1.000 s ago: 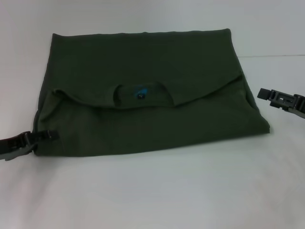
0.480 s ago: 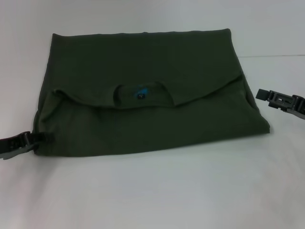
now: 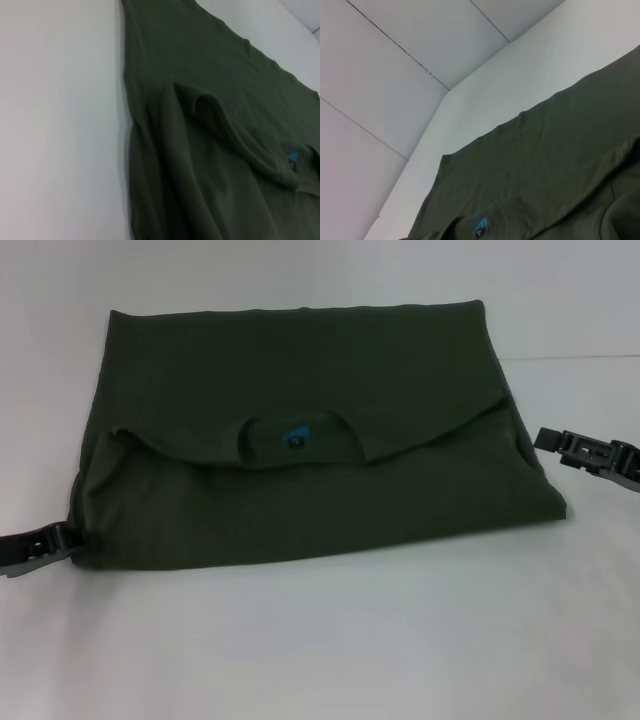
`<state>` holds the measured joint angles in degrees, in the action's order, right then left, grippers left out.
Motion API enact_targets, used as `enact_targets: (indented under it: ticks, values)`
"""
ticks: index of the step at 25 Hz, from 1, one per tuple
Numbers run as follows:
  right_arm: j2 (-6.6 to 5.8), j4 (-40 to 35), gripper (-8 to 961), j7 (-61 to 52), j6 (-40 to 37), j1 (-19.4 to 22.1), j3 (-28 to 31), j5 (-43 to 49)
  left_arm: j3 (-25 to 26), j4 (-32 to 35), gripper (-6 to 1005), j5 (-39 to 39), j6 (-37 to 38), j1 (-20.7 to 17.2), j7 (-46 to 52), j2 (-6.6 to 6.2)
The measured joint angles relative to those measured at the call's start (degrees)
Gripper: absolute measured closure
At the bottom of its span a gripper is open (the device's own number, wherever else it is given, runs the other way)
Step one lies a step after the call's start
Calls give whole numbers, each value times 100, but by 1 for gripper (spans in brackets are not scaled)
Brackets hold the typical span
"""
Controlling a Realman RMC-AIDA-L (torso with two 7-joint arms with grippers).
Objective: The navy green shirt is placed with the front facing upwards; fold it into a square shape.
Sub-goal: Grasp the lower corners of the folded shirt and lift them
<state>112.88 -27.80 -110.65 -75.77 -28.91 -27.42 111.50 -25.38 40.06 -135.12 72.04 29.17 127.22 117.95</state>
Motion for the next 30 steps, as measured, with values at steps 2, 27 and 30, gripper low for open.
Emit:
enact_targets:
  ticks: [2, 27, 30]
  values:
    - [1, -4, 54, 0, -2, -1, 0, 0, -56, 9, 837, -2, 0, 3, 0, 0]
    - [-486, -1397, 55, -3678, -260, -804, -781, 2616, -125, 55, 947, -5, 47, 87, 25, -36]
    - [-417, -1211, 55, -3706, -99, -1069, -873, 2935, -125, 55, 947, -5, 54, 89, 23, -36]
